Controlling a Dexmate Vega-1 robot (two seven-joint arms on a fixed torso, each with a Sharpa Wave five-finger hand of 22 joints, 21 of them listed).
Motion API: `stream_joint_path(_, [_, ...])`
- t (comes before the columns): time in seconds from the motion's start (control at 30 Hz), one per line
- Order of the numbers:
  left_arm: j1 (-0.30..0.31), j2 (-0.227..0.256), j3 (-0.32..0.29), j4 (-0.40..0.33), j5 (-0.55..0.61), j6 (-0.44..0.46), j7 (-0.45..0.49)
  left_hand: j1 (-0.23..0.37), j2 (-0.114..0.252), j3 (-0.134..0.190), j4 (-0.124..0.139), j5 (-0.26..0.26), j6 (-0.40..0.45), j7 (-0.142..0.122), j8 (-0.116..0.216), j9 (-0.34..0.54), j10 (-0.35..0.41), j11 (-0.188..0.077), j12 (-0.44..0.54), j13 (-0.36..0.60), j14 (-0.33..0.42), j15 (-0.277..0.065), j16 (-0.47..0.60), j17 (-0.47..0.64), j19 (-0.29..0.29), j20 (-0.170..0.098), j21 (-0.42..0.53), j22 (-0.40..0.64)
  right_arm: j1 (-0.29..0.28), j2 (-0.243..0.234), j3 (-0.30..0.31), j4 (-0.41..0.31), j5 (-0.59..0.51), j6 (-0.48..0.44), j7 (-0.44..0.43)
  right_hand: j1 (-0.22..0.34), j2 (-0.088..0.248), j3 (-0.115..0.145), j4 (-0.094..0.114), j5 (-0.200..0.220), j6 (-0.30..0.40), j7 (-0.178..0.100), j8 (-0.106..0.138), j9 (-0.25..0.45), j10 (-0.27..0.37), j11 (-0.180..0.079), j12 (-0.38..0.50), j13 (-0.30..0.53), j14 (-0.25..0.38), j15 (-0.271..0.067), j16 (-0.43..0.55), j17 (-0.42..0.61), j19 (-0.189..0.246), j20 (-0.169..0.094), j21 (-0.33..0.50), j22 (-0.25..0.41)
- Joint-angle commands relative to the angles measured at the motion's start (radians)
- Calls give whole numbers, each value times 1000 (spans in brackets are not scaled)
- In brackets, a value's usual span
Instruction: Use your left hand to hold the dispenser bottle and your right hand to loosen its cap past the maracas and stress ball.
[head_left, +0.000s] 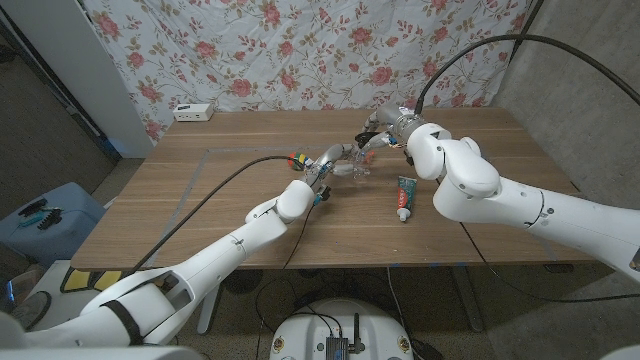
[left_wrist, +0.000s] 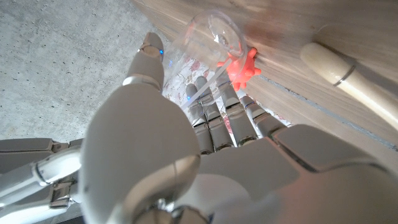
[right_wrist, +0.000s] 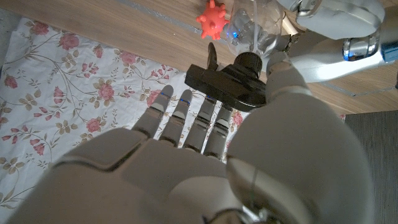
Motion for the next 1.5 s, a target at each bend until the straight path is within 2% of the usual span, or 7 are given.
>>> stream_joint_path(0.03, [-12,-8,6,16,2,-6,-5,-107,119,133,125,3,70,-33,9,4,70,-59,7,159,40,-100,0,5,8,-43,3,3,-60,34,52,40,-84,47,35,11,1,5,-6,9,25,0,8,1,25,-2,8,3,16,-100,-3,3,10,-6,2,2])
stream_joint_path(0.33, [-10,-6,6,9,2,-1,-4,-109,118,133,126,3,70,-34,9,4,68,-56,7,159,42,-100,-1,3,8,-42,3,3,-92,57,96,56,-114,75,72,32,15,25,-10,15,97,-17,31,1,87,-13,19,4,45,-116,-6,3,18,-13,2,2])
stream_joint_path(0.6, [-6,-4,6,3,2,3,-3,-108,118,133,124,3,70,-32,9,4,69,-59,7,158,40,-100,0,4,7,-43,2,3,-112,76,126,67,-129,95,103,45,24,40,-11,18,120,-26,36,0,117,-26,21,3,68,-140,-6,3,20,-19,1,2])
stream_joint_path(1.1, [0,4,4,-12,2,10,-6,-110,117,134,125,3,72,-35,10,4,67,-57,7,159,40,-101,0,2,7,-43,3,3,-152,96,167,71,-151,113,119,33,49,61,4,17,181,-48,48,-1,183,-44,22,1,102,-154,-10,3,17,-20,-1,2])
stream_joint_path(1.5, [9,10,1,-22,1,10,-5,-111,118,134,125,3,71,-34,9,4,69,-58,7,158,41,-100,1,3,6,-40,3,3,-166,112,179,73,-174,116,130,37,69,79,2,14,229,-56,54,-3,229,-49,15,-1,128,-163,-14,4,18,-27,-1,1])
